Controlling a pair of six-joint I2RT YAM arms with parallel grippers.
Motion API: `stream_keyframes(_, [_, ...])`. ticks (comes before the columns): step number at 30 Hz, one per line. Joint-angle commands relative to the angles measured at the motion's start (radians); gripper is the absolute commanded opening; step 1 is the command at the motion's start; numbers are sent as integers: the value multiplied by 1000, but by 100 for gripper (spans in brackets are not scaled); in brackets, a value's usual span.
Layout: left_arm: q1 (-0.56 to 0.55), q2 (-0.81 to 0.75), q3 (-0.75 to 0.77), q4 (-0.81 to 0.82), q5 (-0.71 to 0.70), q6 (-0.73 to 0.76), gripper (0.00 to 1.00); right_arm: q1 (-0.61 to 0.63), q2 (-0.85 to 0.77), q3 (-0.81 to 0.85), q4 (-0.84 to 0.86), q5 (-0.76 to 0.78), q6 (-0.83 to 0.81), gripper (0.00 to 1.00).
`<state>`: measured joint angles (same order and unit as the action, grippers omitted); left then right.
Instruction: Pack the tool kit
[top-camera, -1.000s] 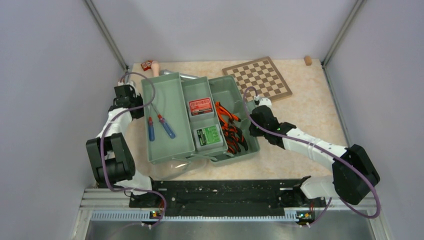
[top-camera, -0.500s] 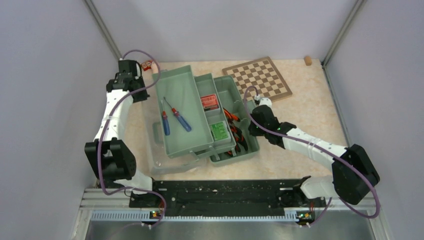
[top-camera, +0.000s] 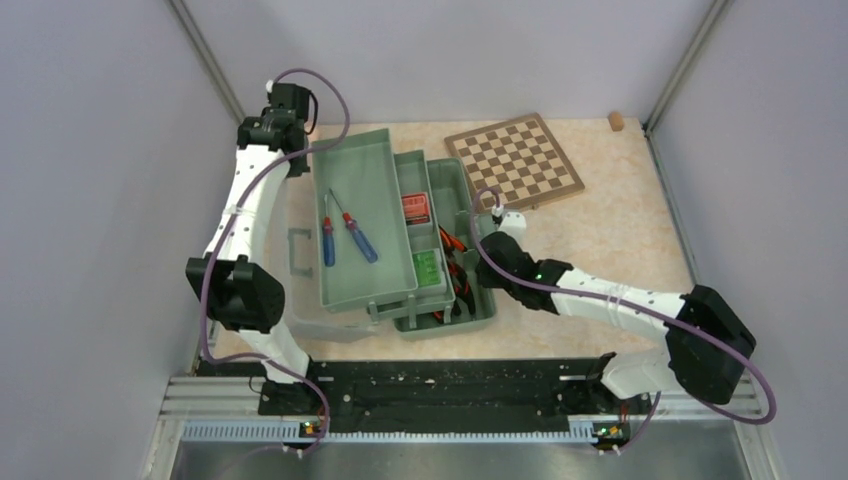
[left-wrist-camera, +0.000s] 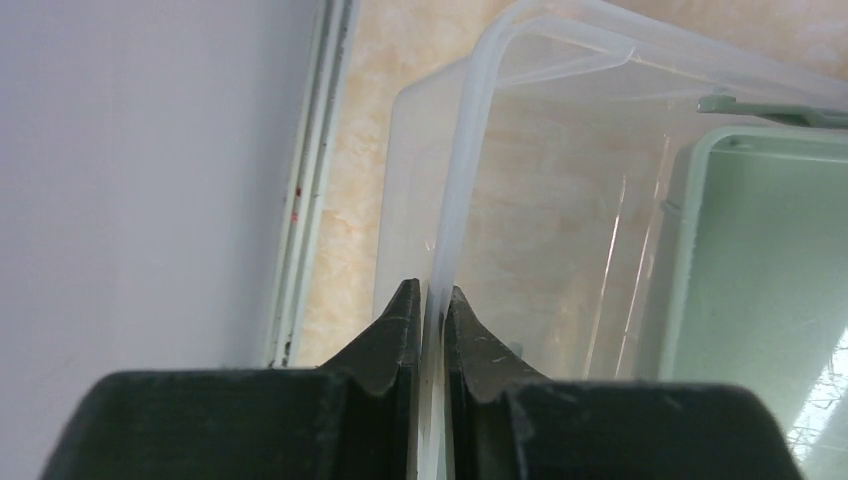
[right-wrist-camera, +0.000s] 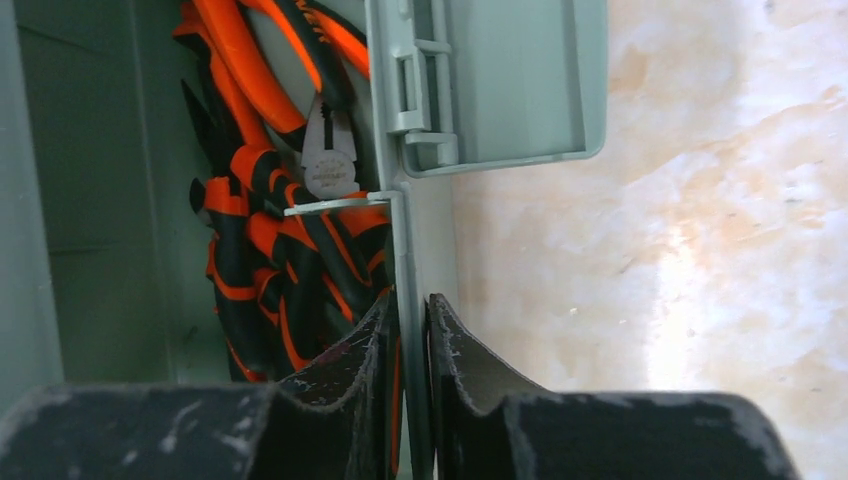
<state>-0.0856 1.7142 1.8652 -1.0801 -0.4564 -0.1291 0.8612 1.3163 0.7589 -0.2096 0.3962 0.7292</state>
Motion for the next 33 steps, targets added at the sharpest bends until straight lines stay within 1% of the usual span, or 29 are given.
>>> stream_keyframes(1, [-14, -2, 170, 59, -196, -30, 0, 95, 16, 25, 131, -77, 139, 20])
stream_keyframes(8, [-116, 64, 324, 68, -339, 47, 0, 128, 26, -7, 199, -131, 211, 35])
stream_keyframes(12, [-185, 77, 329, 94, -427, 75, 0, 130, 22, -33, 273, -153, 249, 42])
stream_keyframes(17, [-297, 87, 325, 153, -560, 118, 0, 132, 25, -85, 388, -196, 297, 46])
stream_keyframes(21, [-415, 95, 324, 256, -673, 220, 0, 132, 37, -111, 434, -208, 326, 46])
stream_keyframes(24, [-497, 110, 317, 370, -760, 322, 0, 132, 40, -124, 452, -210, 338, 47])
stream_keyframes(27, [-570, 109, 267, 542, -820, 460, 1, 132, 37, -138, 461, -200, 346, 48])
stream_keyframes(30, [-647, 116, 203, 797, -882, 638, 4, 132, 36, -151, 478, -191, 353, 48])
stream_keyframes(33, [-713, 149, 160, 1071, -940, 853, 13, 133, 40, -162, 498, -188, 365, 48])
